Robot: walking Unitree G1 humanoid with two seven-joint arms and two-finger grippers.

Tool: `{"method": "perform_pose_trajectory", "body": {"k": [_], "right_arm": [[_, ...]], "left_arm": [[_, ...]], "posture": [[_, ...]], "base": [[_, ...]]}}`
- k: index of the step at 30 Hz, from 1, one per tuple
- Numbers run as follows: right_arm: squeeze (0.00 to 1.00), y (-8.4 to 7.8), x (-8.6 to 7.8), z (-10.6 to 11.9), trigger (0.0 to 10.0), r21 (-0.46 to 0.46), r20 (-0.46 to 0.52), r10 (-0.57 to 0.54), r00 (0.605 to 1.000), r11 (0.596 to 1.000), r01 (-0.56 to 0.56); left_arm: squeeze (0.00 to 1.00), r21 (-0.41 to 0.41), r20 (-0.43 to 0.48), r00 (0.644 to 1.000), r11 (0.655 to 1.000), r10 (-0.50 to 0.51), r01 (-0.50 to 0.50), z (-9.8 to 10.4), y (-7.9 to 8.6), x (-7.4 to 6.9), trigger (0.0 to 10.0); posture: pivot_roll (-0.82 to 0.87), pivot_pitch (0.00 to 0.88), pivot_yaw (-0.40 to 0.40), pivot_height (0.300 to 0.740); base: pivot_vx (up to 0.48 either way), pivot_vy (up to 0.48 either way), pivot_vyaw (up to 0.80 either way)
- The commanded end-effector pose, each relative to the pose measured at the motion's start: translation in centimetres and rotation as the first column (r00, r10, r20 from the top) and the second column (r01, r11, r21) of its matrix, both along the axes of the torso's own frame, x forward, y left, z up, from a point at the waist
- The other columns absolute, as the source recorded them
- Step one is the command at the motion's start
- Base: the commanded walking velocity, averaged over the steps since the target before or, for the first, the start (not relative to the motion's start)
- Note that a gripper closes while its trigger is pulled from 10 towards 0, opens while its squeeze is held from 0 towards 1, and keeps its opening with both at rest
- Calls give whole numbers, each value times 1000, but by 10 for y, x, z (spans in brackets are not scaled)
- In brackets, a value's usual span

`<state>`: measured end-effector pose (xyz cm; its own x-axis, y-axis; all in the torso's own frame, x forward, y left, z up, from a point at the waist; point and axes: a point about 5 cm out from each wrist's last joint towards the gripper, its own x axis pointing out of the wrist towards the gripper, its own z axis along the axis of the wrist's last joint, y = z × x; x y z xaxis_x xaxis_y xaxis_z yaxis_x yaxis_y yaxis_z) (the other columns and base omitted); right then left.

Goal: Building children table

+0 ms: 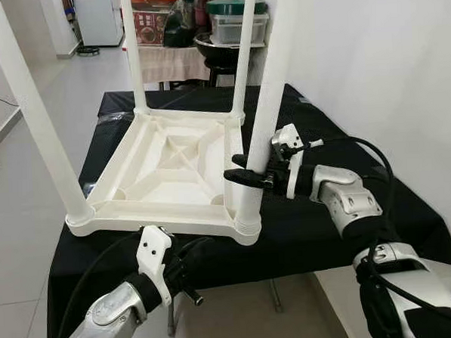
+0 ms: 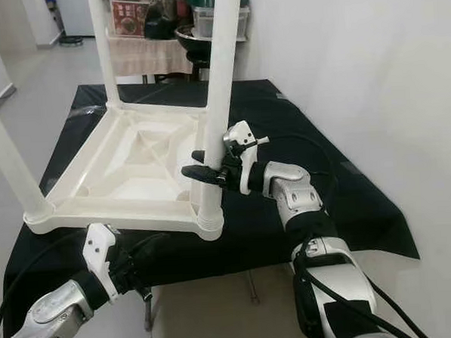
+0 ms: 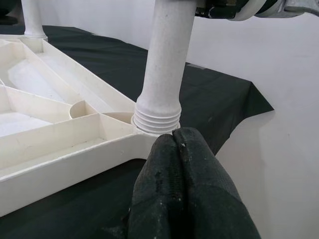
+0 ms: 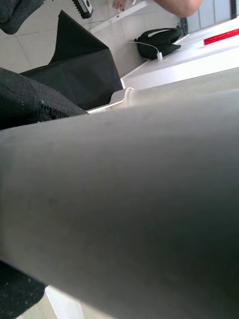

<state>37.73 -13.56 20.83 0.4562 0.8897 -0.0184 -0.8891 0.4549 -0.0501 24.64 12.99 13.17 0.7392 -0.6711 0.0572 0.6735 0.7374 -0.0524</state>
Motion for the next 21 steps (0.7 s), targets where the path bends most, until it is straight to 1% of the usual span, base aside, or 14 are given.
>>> {"method": "perform_pose_trajectory", "body": {"k": [1,2,4,6,7,9,10,13,14,16,17,19,20,21], "right_arm": [[0,1,0,-6,0,-27,9,-6,1000,1000,6],[0,1,0,-6,0,-27,9,-6,1000,1000,6],[0,-13,1,-16,0,-55,25,-107,994,993,108],[0,-13,1,-16,0,-55,25,-107,994,993,108],[0,-21,-1,-23,0,-78,21,-159,987,984,160],[0,-21,-1,-23,0,-78,21,-159,987,984,160],[0,-28,-4,-36,0,-103,-4,-283,959,954,281],[0,-28,-4,-36,0,-103,-4,-283,959,954,281],[0,-31,-5,-47,0,-95,-28,-591,806,804,587],[0,-31,-5,-47,0,-95,-28,-591,806,804,587],[0,-7,-30,-70,0,-123,-88,-711,698,703,700],[0,-7,-30,-70,0,-123,-88,-711,698,703,700],[0,-2,-40,-70,0,-112,-97,-791,604,612,783],[0,4,-43,-72,0,-99,-122,-817,563,575,812]], "left_arm": [[0,-8,-26,999,1000,-18,18,-4,-2,-2,10000],[0,-8,-26,999,1000,-18,18,-4,-2,-2,10000],[0,-12,-28,999,1000,-21,20,-4,-2,-3,10000],[0,-12,-28,999,1000,-21,20,-4,-2,-3,10000],[0,-14,-29,999,1000,-21,20,-4,-2,-3,10000],[0,-14,-29,999,1000,-21,20,-4,-2,-3,10000],[0,-16,-29,999,1000,-20,20,-4,-2,-4,10000],[0,-16,-29,999,1000,-20,20,-4,-2,-4,10000],[0,-16,-30,999,1000,-20,20,-4,-1,-5,10000],[0,-16,-30,999,1000,-20,20,-4,-1,-5,10000],[0,-17,-32,999,1000,-20,19,-3,1,-5,10000],[0,-17,-32,999,1000,-20,19,-3,1,-5,10000],[0,-17,-34,999,1000,-19,19,-3,2,-5,10000],[0,-17,-35,999,1000,-19,18,-3,3,-4,10000]], "posture": [[17,0,-121,740],[17,0,-121,740],[17,0,-125,740],[17,0,-125,740],[13,0,-135,740],[13,0,-135,740],[13,0,-141,740],[13,0,-141,740],[13,0,-145,740],[13,0,-145,740],[-6,0,-121,740],[-6,0,-121,740],[8,0,-128,740],[14,0,-132,740]], "base": [[0,0,0],[0,0,0],[0,0,0],[0,0,0],[0,0,0],[0,0,0],[0,0,0],[0,0,0],[0,0,0],[0,0,0],[0,0,0],[0,0,0],[0,0,0],[0,0,0]]}}
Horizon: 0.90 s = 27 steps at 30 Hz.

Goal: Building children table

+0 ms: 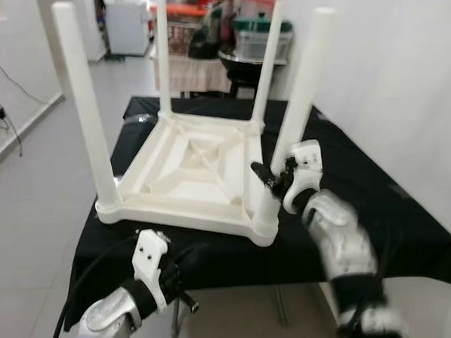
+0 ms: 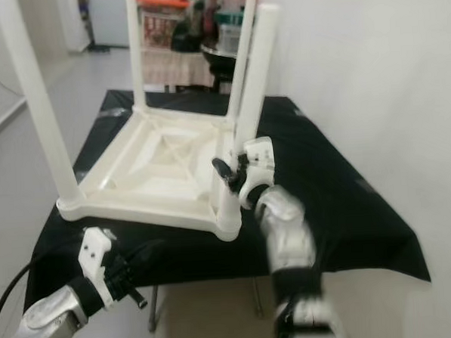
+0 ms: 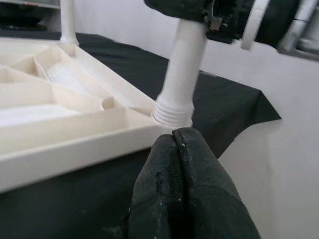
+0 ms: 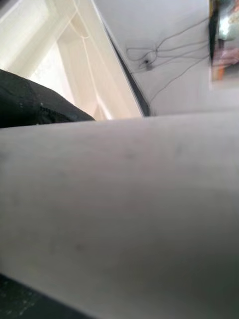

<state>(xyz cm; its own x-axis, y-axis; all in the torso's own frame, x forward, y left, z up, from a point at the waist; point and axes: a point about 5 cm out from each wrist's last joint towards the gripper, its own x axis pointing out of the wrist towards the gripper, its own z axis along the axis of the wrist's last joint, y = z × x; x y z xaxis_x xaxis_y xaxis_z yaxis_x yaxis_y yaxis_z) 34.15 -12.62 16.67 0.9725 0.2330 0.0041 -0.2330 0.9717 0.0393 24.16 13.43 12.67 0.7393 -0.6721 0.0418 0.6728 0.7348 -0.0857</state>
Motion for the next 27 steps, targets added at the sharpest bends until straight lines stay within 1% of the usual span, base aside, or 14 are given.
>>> {"method": "perform_pose_trajectory", "body": {"k": [1,2,10,11,13,14,15,17,20,21,22,25,26,27], "right_arm": [[0,-5,-7,-31,0,-63,-156,-95,983,994,87],[0,1,-6,-31,0,-44,-154,-78,985,996,72],[0,8,-6,-23,0,-71,-127,-120,985,991,111],[0,8,-6,-22,4706,-81,-135,-135,982,989,125],[0,8,-6,-22,4706,-81,-135,-135,982,989,125],[1000,13,-4,-18,10000,-74,-134,-80,988,995,71],[1000,13,-4,-18,10000,-74,-134,-80,988,995,71],[1000,22,2,-3,10000,-25,-100,81,992,996,-84],[1000,24,7,21,10000,-19,31,345,938,939,-345],[1000,24,7,21,10000,-19,31,345,938,939,-345],[600,21,9,26,10000,-49,58,403,913,915,-401],[600,19,10,29,10000,-69,71,434,898,901,-429],[0,14,14,29,10000,-116,63,478,876,875,-469],[0,14,14,29,10000,-116,63,478,876,875,-469]], "left_arm": [[0,-2,-1,1000,1000,-16,16,2,-1,1,10000],[0,-4,0,1000,1000,-12,12,2,-1,1,10000],[0,-1,0,1000,1000,-14,14,3,0,2,10000],[0,-1,-1,1000,1000,-18,18,3,-1,2,10000],[0,-1,-1,1000,1000,-18,18,3,-1,2,10000],[0,0,1,1000,1000,-18,18,3,-1,3,10000],[0,0,1,1000,1000,-18,18,3,-1,3,10000],[0,3,3,1000,1000,-17,17,4,-2,4,10000],[0,0,5,1000,1000,-15,15,4,-3,5,10000],[0,0,5,1000,1000,-15,15,4,-3,5,10000],[0,-2,5,1000,1000,-15,15,4,-3,5,10000],[0,-2,5,1000,1000,-15,15,4,-3,5,10000],[0,-3,5,1000,1000,-16,16,4,-4,5,10000],[0,-3,5,1000,1000,-16,16,4,-4,5,10000]], "posture": [[14,0,-132,740],[15,0,-130,740],[10,0,-118,740],[7,0,-114,740],[7,0,-114,740],[7,0,-114,740],[7,0,-114,740],[14,0,-119,740],[5,0,-117,740],[5,0,-117,740],[6,0,-118,740],[6,0,-118,740],[4,0,-118,740],[4,0,-118,740]], "base": [[0,0,0],[0,0,0],[0,0,0],[0,0,0],[0,0,0],[0,0,0],[0,0,0],[0,0,0],[0,0,0],[0,0,0],[0,0,0],[0,0,0],[0,0,0],[0,0,0]]}}
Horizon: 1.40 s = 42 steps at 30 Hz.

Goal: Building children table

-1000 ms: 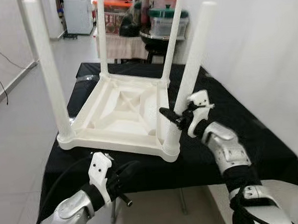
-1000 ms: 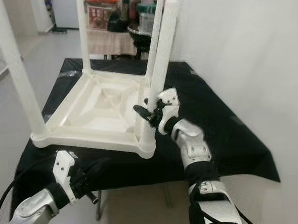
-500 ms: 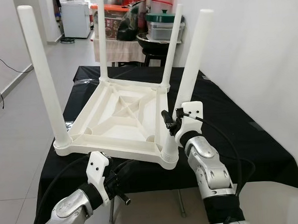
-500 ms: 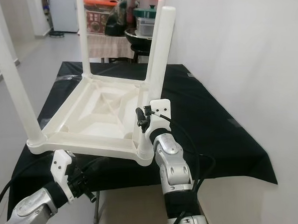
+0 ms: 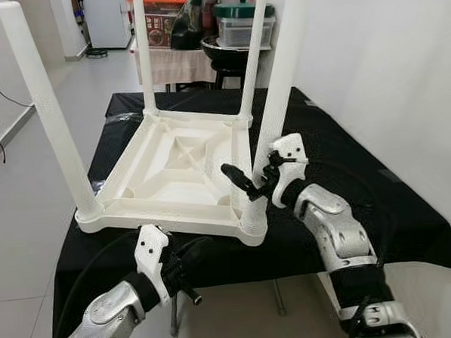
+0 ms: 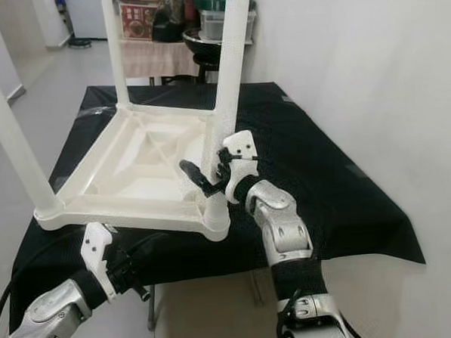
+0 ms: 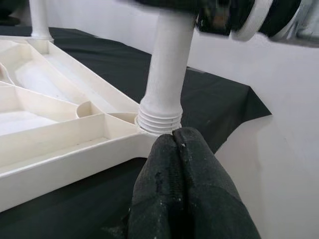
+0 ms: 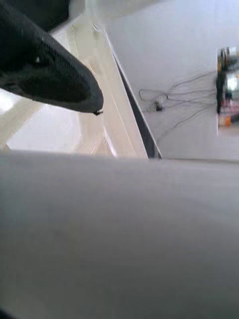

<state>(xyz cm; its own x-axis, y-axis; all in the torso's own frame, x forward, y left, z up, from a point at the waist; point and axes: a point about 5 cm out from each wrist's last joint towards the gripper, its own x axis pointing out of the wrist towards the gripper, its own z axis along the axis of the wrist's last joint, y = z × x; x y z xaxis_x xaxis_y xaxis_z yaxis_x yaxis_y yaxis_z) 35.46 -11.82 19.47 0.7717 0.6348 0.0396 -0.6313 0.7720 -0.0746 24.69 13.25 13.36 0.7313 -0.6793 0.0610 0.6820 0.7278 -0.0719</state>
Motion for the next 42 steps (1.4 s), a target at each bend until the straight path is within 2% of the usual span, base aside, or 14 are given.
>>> {"method": "perform_pose_trajectory", "body": {"k": [1,3,8,9,13,20,26,27,28,29,30,31,33,42], "right_arm": [[0,6,1,1,10000,-12,8,45,999,999,-45],[0,-5,9,-3,10000,-86,-8,152,988,985,-153],[0,-13,19,-3,10000,-100,-55,201,978,973,-206],[0,-13,22,0,0,-77,-63,224,973,970,-229],[0,-16,25,5,0,-53,-65,301,951,951,-304],[0,-20,27,4,0,-61,-40,272,961,960,-274],[0,-24,22,-10,0,-81,-61,122,991,989,-127],[0,-22,21,-14,0,-88,-68,54,996,994,-60],[0,-25,24,-18,0,-48,-74,-267,961,963,264],[0,-25,24,-18,0,-48,-74,-267,961,963,264],[0,2,2,-39,0,-37,-116,-349,930,937,347],[0,22,-14,-45,0,-47,-106,-361,927,933,358],[0,31,-22,-45,0,-19,-106,-362,926,932,362],[0,20,-11,-54,314,-32,-152,-403,902,915,403]], "left_arm": [[0,0,-18,1000,1000,-6,6,-3,-2,0,10000],[0,-2,-17,1000,1000,-7,7,-3,-3,0,10000],[0,1,-17,1000,1000,-12,13,-3,-4,0,10000],[0,3,-16,1000,1000,-13,13,-3,-5,0,10000],[0,5,-16,1000,1000,-14,14,-4,-5,-1,10000],[0,0,-18,1000,1000,-14,14,-3,-5,-1,10000],[0,-4,-20,1000,1000,-14,14,-2,-3,-1,10000],[0,-4,-20,1000,1000,-15,15,-2,-2,-1,10000],[0,-3,-21,1000,1000,-16,16,-3,-1,-2,10000],[0,-3,-21,1000,1000,-16,16,-3,-1,-2,10000],[0,-8,-23,1000,1000,-14,14,-2,1,-2,10000],[0,-9,-25,1000,1000,-13,13,-3,2,-1,10000],[0,-8,-26,1000,1000,-13,13,-4,2,-1,10000],[0,-15,-23,1000,1000,0,0,-5,2,1,10000]], "posture": [[4,0,-118,740],[4,0,-122,740],[7,0,-127,740],[10,0,-129,740],[12,0,-131,740],[3,0,-128,740],[-9,0,-119,740],[-9,0,-126,740],[-16,0,-130,740],[-16,0,-130,740],[-27,0,-122,740],[-33,0,-108,740],[-38,0,-104,740],[-33,0,-118,740]], "base": [[0,0,0],[0,0,0],[0,0,0],[0,0,0],[0,0,0],[0,0,0],[0,0,0],[0,0,0],[0,0,0],[0,0,0],[0,0,0],[0,0,0],[0,0,0],[0,0,0]]}}
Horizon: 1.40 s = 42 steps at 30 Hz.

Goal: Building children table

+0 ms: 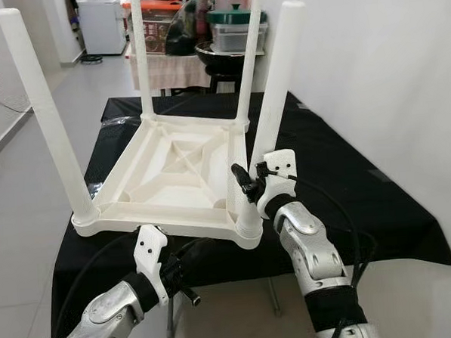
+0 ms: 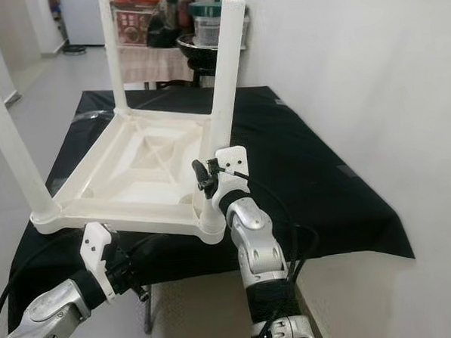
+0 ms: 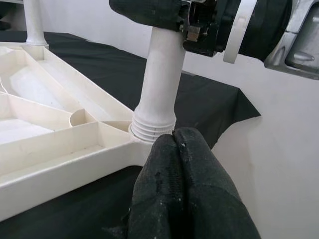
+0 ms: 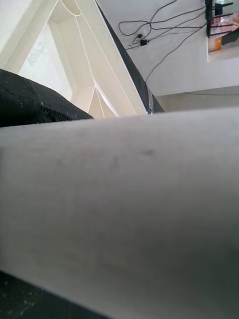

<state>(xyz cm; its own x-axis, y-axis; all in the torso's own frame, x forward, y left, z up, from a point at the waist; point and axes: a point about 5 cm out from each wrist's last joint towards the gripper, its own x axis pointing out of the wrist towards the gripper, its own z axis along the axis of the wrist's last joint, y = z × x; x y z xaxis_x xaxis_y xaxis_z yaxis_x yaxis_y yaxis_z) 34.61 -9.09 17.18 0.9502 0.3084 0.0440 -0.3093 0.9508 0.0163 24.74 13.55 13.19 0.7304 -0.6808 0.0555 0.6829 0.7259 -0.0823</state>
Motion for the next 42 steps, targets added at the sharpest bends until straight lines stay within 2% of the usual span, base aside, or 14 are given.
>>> {"method": "perform_pose_trajectory", "body": {"k": [1,3,4,7,12,13,14,15,17,25,26,35,39,42], "right_arm": [[0,-7,-4,-29,10000,-53,-131,-51,990,998,44],[0,-7,-4,-29,10000,-53,-131,-51,990,998,44],[1000,-3,-6,-21,10000,-32,-122,-25,992,999,21],[1000,-1,-5,-16,10000,-24,-103,7,995,1000,-10],[1000,-1,6,2,10000,-5,-26,245,969,969,-246],[329,-2,9,4,10000,-23,-24,371,928,928,-372],[0,-4,11,4,10000,-74,-38,485,874,870,-487],[0,-4,11,4,10000,-74,-38,485,874,870,-487],[0,-8,13,7,10000,-119,-70,631,773,764,-634],[0,-12,22,12,10000,-87,-119,716,688,682,-726],[0,-12,23,12,706,-85,-126,720,683,678,-730],[0,-20,22,9,0,-30,-141,788,600,602,-798],[0,-25,24,8,0,-29,-128,768,628,630,-776],[0,-32,25,1,0,-47,-139,707,693,694,-718]], "left_arm": [[0,-13,-13,1000,1000,-1,1,-3,-1,1,10000],[0,-13,-13,1000,1000,-1,1,-3,-1,1,10000],[0,-10,-16,1000,1000,-13,13,-4,-3,1,10000],[0,-7,-16,1000,1000,-17,17,-4,-3,1,10000],[0,-8,-15,1000,1000,-16,16,-4,-5,2,10000],[0,-9,-15,1000,1000,-16,15,-5,-5,2,10000],[0,-10,-15,1000,1000,-16,15,-5,-5,2,10000],[0,-10,-15,1000,1000,-16,15,-5,-5,2,10000],[0,-11,-15,1000,1000,-16,16,-5,-6,2,10000],[0,-9,-16,1000,1000,-19,19,-5,-6,1,10000],[0,-8,-16,1000,1000,-20,19,-5,-6,1,10000],[0,-12,-19,1000,1000,-25,25,-4,-7,0,10000],[0,-18,-20,999,999,-28,28,-3,-7,0,10000],[0,-20,-18,999,999,-28,27,-2,-8,0,10000]], "posture": [[-35,0,-114,740],[-35,0,-114,740],[-30,0,-114,740],[-29,0,-113,740],[-28,0,-117,740],[-27,0,-118,740],[-25,0,-118,740],[-25,0,-118,740],[-20,0,-121,740],[4,0,-129,740],[4,0,-129,740],[7,0,-128,740],[0,0,-125,740],[-3,0,-128,740]], "base": [[0,0,0],[0,0,0],[0,0,0],[0,0,0],[0,0,0],[0,0,0],[0,0,0],[0,0,0],[0,0,0],[0,0,0],[0,0,0],[0,0,0],[0,0,0],[0,0,0]]}}
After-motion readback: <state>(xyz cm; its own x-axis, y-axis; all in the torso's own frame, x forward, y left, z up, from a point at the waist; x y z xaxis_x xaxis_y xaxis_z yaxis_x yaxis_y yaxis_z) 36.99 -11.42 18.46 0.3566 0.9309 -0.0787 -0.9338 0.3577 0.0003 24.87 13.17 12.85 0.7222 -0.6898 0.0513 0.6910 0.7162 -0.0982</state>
